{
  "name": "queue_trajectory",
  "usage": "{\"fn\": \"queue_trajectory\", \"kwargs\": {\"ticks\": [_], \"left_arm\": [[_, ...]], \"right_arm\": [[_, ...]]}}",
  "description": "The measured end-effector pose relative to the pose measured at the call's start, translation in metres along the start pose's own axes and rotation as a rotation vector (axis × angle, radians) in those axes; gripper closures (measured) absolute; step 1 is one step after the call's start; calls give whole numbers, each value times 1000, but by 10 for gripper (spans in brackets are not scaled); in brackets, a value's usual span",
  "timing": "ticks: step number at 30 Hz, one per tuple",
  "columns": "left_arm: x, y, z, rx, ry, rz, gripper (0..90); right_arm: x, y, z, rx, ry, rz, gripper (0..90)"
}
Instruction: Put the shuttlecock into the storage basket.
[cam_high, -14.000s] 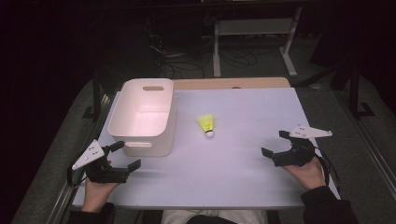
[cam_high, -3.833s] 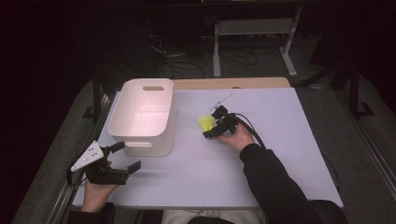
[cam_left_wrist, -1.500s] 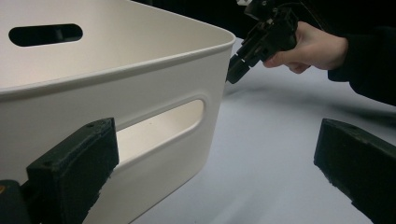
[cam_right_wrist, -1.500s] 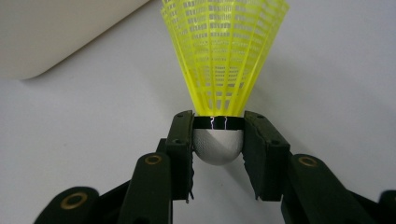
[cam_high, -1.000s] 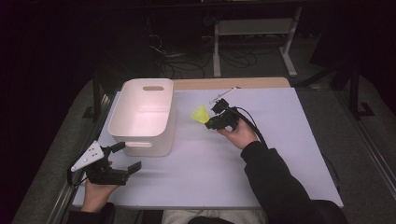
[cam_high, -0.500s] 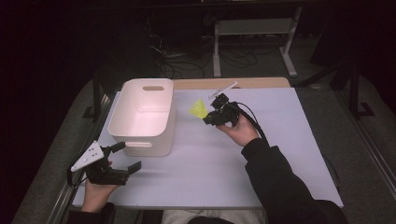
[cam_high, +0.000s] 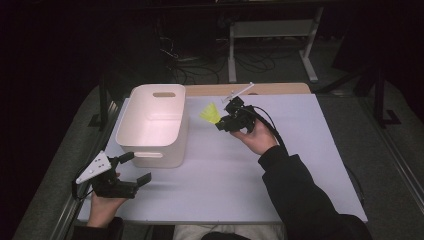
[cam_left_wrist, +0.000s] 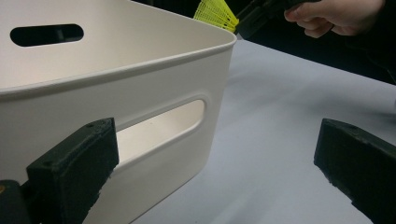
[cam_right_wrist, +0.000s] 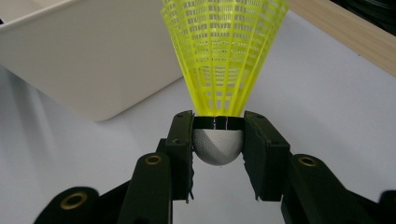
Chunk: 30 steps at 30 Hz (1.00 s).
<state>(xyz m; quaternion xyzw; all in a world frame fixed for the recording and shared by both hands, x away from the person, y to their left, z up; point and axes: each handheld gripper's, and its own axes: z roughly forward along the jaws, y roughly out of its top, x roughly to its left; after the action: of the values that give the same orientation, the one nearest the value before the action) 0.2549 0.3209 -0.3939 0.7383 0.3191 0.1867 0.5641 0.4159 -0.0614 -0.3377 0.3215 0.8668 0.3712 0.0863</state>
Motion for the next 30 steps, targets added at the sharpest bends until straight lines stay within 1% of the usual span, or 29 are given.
{"fn": "queue_trajectory", "kwargs": {"ticks": [9, 19, 30], "left_arm": [[0, 0, 0, 0, 0, 0, 0], [0, 0, 0, 0, 0, 0, 0], [0, 0, 0, 0, 0, 0, 0]], "right_arm": [[3, 7, -9, -30, -5, -12, 634], [9, 16, -17, -46, -4, -31, 634], [15, 25, -21, -54, -1, -50, 634]]}}
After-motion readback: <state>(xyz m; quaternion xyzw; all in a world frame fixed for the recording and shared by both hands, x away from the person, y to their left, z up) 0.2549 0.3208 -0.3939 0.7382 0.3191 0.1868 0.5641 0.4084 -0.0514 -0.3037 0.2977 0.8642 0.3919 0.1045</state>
